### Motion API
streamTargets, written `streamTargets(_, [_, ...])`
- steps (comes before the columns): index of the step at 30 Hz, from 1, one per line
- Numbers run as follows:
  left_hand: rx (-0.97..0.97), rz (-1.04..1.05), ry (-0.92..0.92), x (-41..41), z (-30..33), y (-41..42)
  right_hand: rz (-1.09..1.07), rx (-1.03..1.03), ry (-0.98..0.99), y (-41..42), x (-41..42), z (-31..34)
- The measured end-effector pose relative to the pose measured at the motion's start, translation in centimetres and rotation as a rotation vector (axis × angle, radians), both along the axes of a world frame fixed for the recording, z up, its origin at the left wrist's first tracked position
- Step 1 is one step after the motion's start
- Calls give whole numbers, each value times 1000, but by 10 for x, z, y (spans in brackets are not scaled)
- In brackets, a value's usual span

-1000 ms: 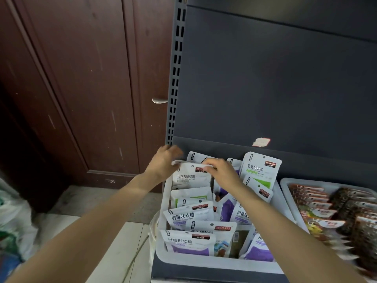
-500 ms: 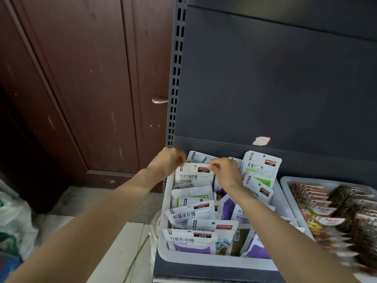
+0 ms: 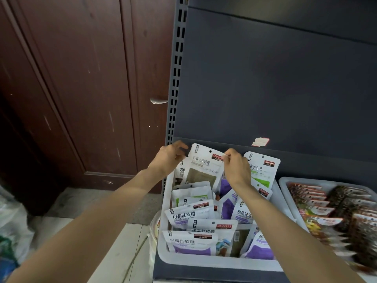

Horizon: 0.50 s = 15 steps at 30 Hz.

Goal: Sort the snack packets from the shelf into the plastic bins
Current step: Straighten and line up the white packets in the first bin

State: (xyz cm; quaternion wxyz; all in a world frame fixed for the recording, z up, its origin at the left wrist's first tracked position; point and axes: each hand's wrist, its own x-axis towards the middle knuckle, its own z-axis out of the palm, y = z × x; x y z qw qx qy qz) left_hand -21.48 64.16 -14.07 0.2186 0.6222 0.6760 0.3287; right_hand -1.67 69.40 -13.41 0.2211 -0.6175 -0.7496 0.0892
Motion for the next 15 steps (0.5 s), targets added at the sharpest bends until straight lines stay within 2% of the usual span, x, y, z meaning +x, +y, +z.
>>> streamTargets(3, [-53, -60, -27, 12, 2, -2, -9, 3, 95, 1, 4, 4])
streamTargets(8, [-223, -190, -66, 40, 7, 2, 198, -151, 343, -5, 6, 11])
streamTargets(11, [-189, -187, -91, 51, 9, 2, 284, -260, 405, -11, 13, 15])
streamTargets(15, [-123, -133, -74, 63, 6, 5, 358, -505, 484, -19, 21, 18])
